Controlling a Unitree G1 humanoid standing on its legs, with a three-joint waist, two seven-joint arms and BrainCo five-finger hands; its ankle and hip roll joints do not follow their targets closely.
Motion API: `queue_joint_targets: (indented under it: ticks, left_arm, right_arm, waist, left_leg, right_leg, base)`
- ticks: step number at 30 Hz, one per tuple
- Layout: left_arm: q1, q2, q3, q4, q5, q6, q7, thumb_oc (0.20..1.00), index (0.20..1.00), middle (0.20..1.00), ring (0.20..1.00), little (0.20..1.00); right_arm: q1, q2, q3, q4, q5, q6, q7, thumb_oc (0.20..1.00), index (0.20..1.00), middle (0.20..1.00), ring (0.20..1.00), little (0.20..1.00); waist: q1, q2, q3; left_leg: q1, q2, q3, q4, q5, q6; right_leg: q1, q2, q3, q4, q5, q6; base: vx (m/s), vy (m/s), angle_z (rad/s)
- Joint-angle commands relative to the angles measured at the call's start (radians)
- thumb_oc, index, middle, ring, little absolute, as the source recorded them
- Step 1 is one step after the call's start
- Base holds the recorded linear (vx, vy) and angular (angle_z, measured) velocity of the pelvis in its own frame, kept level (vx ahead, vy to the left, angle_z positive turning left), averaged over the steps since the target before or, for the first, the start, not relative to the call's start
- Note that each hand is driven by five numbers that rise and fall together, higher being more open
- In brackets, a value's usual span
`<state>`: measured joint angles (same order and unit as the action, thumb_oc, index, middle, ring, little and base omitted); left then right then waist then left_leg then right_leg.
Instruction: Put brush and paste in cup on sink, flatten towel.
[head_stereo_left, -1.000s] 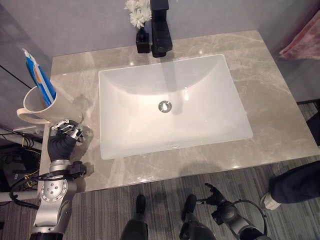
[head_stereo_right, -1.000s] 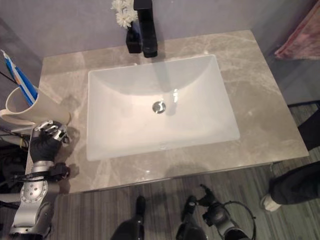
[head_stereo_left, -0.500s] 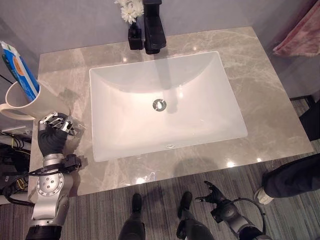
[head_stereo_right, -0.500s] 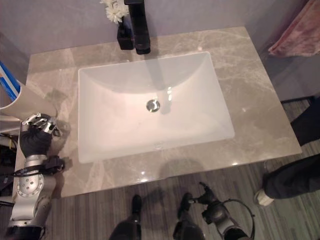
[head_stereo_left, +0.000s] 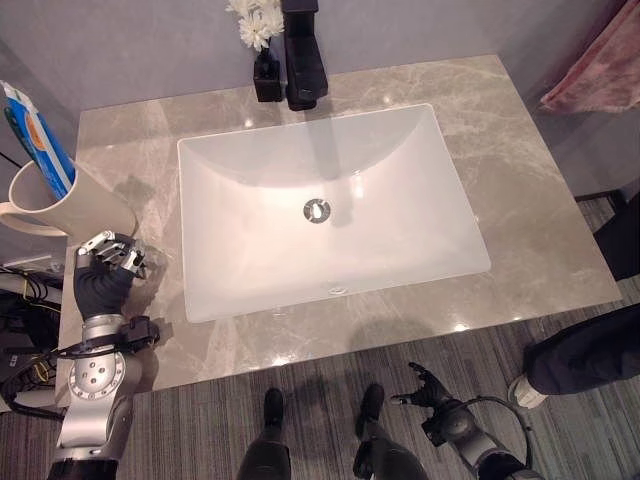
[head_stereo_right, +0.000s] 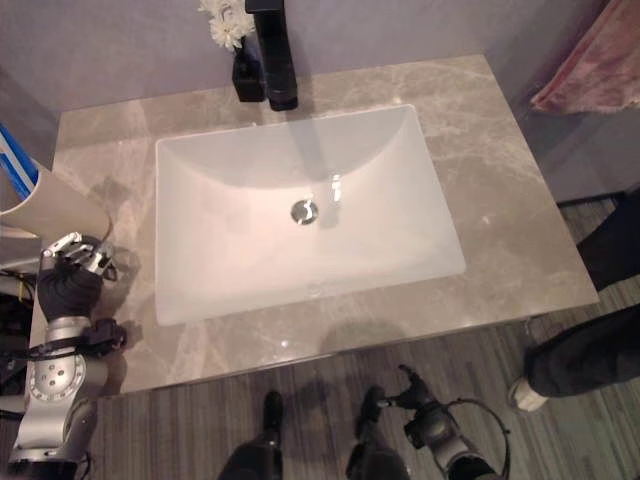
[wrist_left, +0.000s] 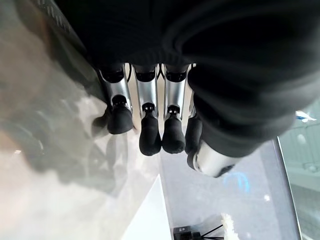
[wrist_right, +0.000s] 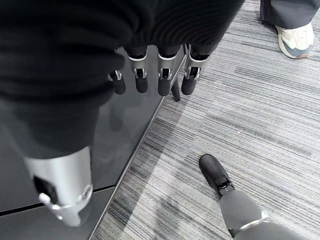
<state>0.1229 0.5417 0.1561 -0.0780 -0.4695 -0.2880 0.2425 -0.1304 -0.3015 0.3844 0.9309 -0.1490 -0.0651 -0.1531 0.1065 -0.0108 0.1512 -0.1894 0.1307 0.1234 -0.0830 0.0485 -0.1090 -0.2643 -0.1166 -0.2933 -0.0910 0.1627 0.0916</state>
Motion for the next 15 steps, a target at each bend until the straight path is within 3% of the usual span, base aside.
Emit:
queue_joint_targets:
  ticks: [1, 15]
  left_arm:
    - [0.032, 0.019, 0.034, 0.006, -0.025, -0.002, -0.033, 0.2, 0.2, 0.2, 0.2, 0.2]
    - [-0.023, 0.009, 0.068, 0.085, 0.005, -0.013, 0.039, 0.2, 0.2, 0.2, 0.2, 0.2]
  right_arm:
    - [-0.022, 0.001, 0.0, 0.0, 0.031, -0.01, -0.03, 1.0, 1.0, 1.0, 1.0, 1.0]
    - [-0.025, 0.019, 0.008, 0.012, 0.036, -0.009, -0.036, 1.0, 1.0, 1.0, 1.0, 1.0]
  waist:
    - [0.001, -0.023, 0.017]
    - [0.003, -0.022, 0.025]
  left_leg:
    - [-0.04, 0.024, -0.01, -0.004, 0.02, -0.01]
    - [-0.059, 0.02, -0.011, -0.004, 0.02, -0.008]
  right_leg:
    - [0.158, -0.062, 0.028, 0.005, -0.149, 0.067]
    - [0.14, -0.067, 0.027, 0.004, -0.142, 0.071]
  base:
    - [0.0, 0.0, 0.0]
    - [0.0, 0.0, 0.0]
